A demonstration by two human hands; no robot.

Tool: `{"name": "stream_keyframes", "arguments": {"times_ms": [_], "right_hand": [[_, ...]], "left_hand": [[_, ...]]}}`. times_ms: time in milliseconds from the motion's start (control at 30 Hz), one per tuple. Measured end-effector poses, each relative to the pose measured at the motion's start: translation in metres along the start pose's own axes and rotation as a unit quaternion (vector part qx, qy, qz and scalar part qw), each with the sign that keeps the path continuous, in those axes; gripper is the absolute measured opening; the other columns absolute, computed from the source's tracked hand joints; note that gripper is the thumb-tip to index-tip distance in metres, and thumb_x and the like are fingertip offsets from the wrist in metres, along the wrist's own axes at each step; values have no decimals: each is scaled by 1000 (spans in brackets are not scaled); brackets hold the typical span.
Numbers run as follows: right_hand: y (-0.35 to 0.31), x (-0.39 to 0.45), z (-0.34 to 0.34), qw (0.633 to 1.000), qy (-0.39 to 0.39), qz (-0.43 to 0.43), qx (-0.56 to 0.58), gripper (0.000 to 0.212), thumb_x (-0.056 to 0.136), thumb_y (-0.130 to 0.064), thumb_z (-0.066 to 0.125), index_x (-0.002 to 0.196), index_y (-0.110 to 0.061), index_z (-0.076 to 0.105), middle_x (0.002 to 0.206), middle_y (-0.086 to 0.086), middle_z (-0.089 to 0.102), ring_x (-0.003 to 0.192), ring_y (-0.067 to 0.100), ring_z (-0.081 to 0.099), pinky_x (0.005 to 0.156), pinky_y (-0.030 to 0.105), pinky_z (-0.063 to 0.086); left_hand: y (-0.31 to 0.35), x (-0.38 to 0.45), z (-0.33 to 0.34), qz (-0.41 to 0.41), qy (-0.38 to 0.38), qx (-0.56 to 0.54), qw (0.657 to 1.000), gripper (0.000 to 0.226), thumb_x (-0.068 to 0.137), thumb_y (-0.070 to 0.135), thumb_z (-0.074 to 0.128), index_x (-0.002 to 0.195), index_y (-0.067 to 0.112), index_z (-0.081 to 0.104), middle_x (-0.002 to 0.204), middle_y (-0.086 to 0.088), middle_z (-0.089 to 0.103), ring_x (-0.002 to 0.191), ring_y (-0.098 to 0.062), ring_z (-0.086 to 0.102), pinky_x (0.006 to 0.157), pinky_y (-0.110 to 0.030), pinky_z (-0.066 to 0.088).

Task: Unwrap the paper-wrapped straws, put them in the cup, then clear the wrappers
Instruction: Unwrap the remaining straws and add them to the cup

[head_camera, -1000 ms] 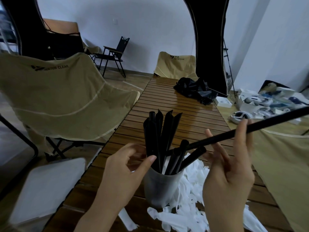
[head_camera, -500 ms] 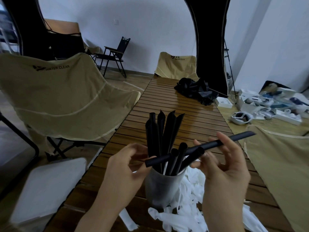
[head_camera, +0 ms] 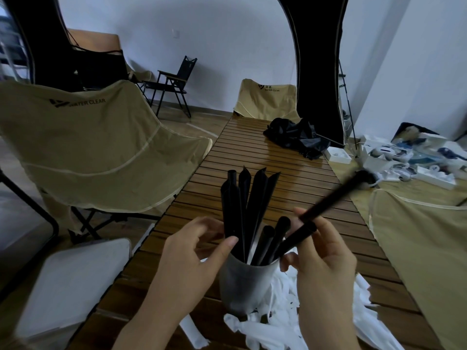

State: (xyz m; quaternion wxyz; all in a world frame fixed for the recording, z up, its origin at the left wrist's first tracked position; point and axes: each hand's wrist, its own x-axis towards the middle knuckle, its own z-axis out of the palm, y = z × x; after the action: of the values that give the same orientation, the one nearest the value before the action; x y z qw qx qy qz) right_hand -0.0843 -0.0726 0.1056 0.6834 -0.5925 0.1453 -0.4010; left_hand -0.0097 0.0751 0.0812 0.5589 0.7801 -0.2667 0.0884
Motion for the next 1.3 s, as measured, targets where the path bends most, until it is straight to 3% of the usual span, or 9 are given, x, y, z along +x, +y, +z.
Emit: {"name": "stream_keyframes", "arguments": {"times_ms": [133,400,533,667,833,900,1033,1133,1300], "right_hand": [[-7,-5,2,998,-1,-53,17,23,88,-25,56,102,-13,69,67,6,58,56,17,50,53,35,42],[-10,-8,0,994,6,-109,-14,21,95,-30,47,90,-19,63,69,4,59,58,19,49,50,30,40],[2,-3,-2,963,-66,-172,-199,17,92,-26,46,81,-22,57,74,-5,53,65,12,50,57,22,38],[19,-2,-3,916,-128,-172,-340,13,86,-12,55,82,-24,59,92,-7,51,83,12,52,62,21,35],[9,-5,-4,953,-166,-90,-239,51,79,6,53,118,-27,48,107,-9,55,101,9,52,85,24,41],[-1,-7,-5,959,-195,-90,-186,50,80,1,52,122,-25,46,113,-9,58,110,10,53,88,21,41],[-18,-10,-7,944,-279,-95,-149,55,73,-2,48,122,-28,47,113,-7,58,111,12,54,88,17,43],[-21,-10,-4,944,-274,-89,-159,40,78,-9,64,110,-31,51,103,-9,61,104,9,56,84,14,44],[-13,-7,-2,953,-223,-79,-187,30,74,-11,77,94,-29,64,92,-12,69,94,8,60,77,10,42]], "left_hand": [[0,0,-1,2,-3,8,1000,14,80,40,66,92,33,66,91,21,67,92,2,64,80,-18,52],[0,1,0,-7,-13,-1,1000,15,82,23,70,89,35,64,92,23,67,93,5,63,81,-12,50],[2,0,0,-13,-30,-55,998,18,81,24,70,96,26,61,94,19,69,94,4,65,77,-12,52],[2,0,0,-23,-27,-78,996,38,73,42,63,108,35,50,104,25,65,97,5,64,77,-11,51],[7,-3,1,-2,-56,-56,997,52,87,11,63,119,45,40,114,32,59,102,6,62,76,-13,52],[9,-4,1,7,-71,-51,996,56,90,8,60,127,44,38,118,26,59,108,2,60,82,-21,53],[11,-6,-1,10,-79,-72,994,55,92,17,57,134,42,33,119,28,58,114,4,55,93,-16,47],[13,-6,1,12,-65,-66,996,55,86,37,58,133,47,31,120,33,55,112,9,55,91,-8,44],[10,-5,3,26,-62,-53,996,56,88,34,59,138,38,34,123,21,59,116,-4,57,94,-32,50]]}}
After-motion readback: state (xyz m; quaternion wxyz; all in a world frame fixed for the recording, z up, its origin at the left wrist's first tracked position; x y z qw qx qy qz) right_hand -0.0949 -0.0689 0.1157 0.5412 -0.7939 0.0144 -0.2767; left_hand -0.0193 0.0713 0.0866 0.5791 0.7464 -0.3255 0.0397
